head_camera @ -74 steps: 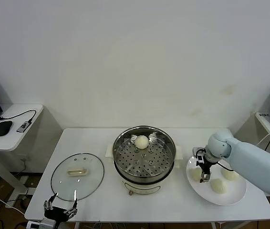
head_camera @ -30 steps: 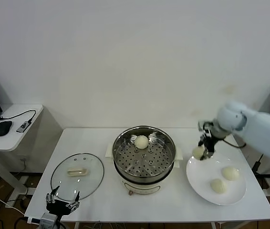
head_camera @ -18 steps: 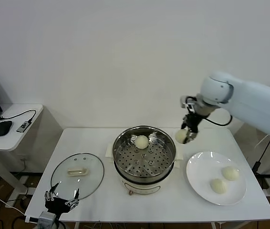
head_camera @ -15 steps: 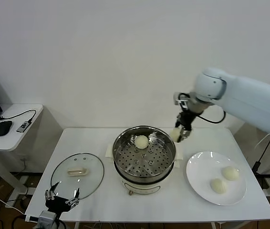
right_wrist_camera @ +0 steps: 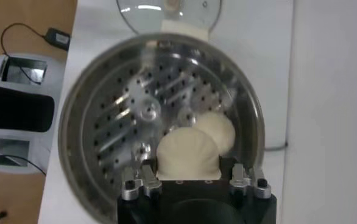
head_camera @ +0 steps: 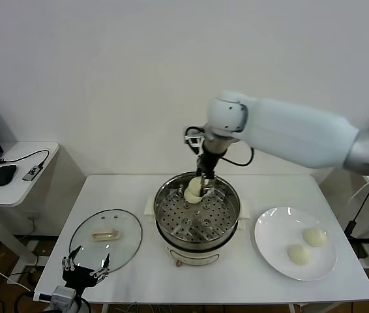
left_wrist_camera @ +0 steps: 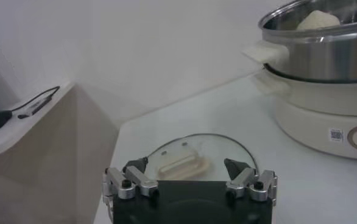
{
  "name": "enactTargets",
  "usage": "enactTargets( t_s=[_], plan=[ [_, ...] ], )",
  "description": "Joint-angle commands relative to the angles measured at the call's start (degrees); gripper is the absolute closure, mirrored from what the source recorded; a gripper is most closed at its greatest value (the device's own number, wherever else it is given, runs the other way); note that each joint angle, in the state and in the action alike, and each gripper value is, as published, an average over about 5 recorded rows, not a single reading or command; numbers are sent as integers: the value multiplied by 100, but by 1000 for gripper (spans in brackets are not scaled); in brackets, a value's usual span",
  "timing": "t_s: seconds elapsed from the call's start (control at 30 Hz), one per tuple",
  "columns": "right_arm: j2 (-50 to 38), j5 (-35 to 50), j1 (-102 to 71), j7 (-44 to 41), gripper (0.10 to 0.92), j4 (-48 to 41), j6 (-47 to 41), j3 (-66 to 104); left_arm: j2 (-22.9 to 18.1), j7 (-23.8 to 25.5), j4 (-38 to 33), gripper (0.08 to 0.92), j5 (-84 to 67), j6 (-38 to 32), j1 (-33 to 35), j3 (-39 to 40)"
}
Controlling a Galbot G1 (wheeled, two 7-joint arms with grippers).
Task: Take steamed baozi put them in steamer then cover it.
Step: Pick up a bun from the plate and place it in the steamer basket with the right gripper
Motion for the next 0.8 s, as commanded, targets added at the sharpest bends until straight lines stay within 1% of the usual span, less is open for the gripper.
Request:
enactTargets(
  t_s=[0.03, 0.43, 0.8],
  plan=[
    [738, -200, -604, 55, 406, -447, -59, 71, 7, 5, -42, 177, -4, 6, 6, 15],
    [1129, -611, -1238, 104, 406, -902, -31, 211, -13, 23, -50, 177, 8, 18, -5, 63],
    [1135, -667, -1327, 167, 406, -959, -38, 243, -41, 29, 11, 177, 1, 19, -77, 120]
  ],
)
